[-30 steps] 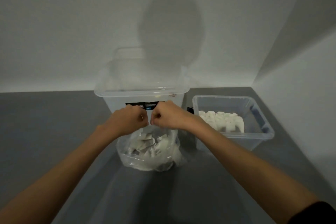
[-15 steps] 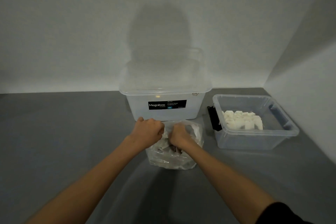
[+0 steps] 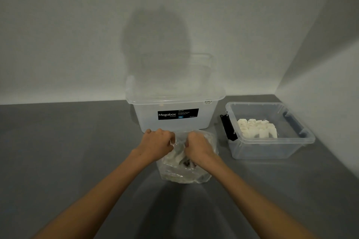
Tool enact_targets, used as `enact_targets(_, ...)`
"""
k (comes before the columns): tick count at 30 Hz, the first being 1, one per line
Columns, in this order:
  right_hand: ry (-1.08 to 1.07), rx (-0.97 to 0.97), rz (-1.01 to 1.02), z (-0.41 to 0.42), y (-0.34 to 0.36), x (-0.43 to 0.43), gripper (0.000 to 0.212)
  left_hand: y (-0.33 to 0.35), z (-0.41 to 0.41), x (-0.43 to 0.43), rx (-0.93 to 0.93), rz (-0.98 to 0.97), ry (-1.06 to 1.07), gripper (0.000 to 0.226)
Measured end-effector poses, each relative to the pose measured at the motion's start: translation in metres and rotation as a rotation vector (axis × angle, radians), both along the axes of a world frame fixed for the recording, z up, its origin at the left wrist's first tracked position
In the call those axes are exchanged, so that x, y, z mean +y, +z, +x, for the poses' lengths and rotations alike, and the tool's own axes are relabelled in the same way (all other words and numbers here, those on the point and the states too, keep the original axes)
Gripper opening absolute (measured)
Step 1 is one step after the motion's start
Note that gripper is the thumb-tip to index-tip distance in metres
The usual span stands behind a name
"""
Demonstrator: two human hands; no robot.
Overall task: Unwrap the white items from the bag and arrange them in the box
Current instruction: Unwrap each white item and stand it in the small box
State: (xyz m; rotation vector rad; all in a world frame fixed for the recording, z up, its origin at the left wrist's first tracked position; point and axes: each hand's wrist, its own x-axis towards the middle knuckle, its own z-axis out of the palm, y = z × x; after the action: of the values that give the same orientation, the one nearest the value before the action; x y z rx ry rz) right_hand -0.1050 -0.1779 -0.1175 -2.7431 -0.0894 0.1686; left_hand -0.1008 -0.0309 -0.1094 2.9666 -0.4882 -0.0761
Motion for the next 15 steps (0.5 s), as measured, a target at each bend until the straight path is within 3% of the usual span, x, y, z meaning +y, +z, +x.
enact_targets(5,-0.132,-0.085,0.219,-0.007,0.023,-0.033,0.004,0.0,0.007,0.003,0.142,-0.291,0.049,0.018)
enact_targets(10,-0.308,-0.068,0.725,-0.017,0.034,-0.057,0.008,0.022,-0.002,-0.009,0.212,-0.757,0.121,0.045)
enact_targets(15,-0.353,-0.005,1.042,-0.024,0.031,-0.058,0.003,0.025,-0.004,-0.02,0.145,-0.848,0.13,0.02)
